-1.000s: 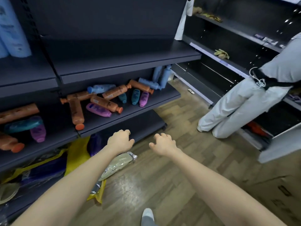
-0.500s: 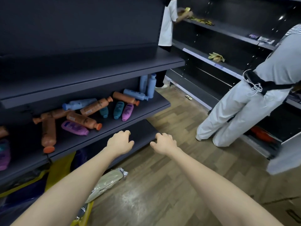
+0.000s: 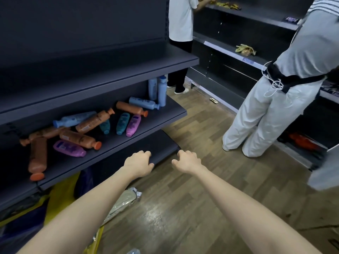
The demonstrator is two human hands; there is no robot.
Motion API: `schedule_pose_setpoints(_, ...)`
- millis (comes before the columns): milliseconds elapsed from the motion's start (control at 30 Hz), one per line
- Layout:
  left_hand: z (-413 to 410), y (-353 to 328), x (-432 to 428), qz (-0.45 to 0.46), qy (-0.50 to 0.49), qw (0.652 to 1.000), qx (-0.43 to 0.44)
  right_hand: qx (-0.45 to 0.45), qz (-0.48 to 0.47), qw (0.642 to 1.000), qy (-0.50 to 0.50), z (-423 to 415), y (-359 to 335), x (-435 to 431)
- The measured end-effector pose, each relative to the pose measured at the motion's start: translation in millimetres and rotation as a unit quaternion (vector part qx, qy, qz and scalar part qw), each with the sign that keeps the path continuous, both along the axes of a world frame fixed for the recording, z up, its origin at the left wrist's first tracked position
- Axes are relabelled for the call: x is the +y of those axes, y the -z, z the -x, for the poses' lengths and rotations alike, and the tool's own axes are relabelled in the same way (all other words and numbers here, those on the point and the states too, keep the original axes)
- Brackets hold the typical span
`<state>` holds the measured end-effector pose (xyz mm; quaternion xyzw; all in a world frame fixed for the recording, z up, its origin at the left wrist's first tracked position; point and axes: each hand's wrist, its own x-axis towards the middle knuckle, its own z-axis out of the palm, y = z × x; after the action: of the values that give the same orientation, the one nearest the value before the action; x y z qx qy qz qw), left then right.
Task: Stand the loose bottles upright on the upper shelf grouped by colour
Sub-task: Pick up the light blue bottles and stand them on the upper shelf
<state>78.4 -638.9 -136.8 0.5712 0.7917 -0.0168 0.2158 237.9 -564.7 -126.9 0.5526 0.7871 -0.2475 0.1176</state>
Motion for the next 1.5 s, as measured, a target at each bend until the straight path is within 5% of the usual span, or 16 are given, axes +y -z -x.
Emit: schedule_pose_setpoints(1500,120,36,231,0.055,0.01,0.998,0.001,-0.037,0.05,0.998,-0.016,117,35,218)
